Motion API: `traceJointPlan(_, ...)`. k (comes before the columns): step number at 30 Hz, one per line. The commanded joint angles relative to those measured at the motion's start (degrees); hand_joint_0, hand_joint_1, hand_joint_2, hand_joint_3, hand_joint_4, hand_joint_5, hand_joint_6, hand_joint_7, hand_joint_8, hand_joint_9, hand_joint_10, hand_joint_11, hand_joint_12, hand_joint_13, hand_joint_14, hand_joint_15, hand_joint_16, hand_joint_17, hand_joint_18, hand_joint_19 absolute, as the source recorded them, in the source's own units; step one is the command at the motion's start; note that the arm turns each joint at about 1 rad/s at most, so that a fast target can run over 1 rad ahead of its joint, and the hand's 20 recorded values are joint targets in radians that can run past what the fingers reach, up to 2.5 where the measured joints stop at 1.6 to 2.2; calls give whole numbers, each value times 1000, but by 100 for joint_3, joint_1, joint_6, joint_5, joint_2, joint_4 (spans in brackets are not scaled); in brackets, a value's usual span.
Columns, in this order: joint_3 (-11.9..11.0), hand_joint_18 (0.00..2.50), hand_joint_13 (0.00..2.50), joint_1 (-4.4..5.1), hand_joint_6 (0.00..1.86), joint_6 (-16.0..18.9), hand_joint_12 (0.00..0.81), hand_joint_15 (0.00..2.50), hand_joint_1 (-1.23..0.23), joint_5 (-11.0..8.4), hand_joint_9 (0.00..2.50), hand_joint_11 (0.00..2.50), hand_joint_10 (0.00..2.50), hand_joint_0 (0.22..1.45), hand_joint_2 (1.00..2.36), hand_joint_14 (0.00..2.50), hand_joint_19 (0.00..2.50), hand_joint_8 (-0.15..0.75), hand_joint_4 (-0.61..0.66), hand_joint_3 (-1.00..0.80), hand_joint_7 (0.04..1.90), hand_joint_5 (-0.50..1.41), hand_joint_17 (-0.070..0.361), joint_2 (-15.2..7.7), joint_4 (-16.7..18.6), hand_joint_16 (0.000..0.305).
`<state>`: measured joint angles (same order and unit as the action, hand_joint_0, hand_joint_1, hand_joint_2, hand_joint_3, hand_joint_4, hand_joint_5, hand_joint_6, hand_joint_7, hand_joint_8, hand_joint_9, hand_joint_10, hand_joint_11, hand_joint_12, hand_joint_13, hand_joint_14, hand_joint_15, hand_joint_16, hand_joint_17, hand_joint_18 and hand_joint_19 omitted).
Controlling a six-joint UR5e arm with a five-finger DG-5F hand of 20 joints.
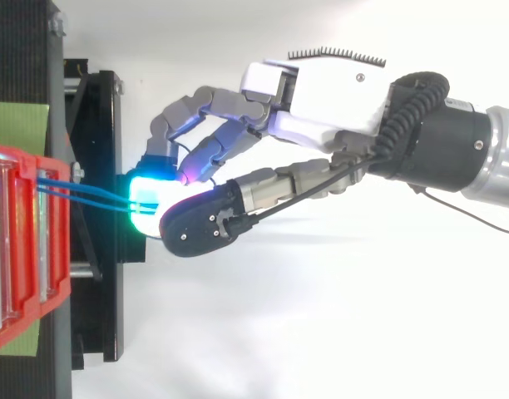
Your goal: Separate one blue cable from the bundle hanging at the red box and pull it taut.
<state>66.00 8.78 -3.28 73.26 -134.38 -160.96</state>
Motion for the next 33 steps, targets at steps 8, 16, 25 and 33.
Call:
traceJointPlan(8, 0, 572, 800, 1, 954, -6, 303, 442, -809, -5, 872, 794, 22, 745, 1010, 17, 457, 281, 10, -396, 1003, -222, 78, 0, 12, 35)
traceJointPlan(16, 0, 582, 804, 1, 938, 3, 297, 455, -815, 4, 890, 795, 22, 614, 1000, 19, 464, 272, 101, -500, 926, -214, 79, 0, -5, 35)
traceJointPlan(25, 0, 604, 832, 1, 925, -6, 317, 457, -576, 4, 936, 791, 21, 531, 1000, 18, 490, 296, 117, -500, 905, -202, 85, 0, -5, 38)
traceJointPlan(33, 0, 595, 830, 1, 927, 3, 306, 463, -613, 4, 935, 805, 23, 633, 1009, 17, 502, 290, 87, -403, 998, -199, 80, 0, -5, 35)
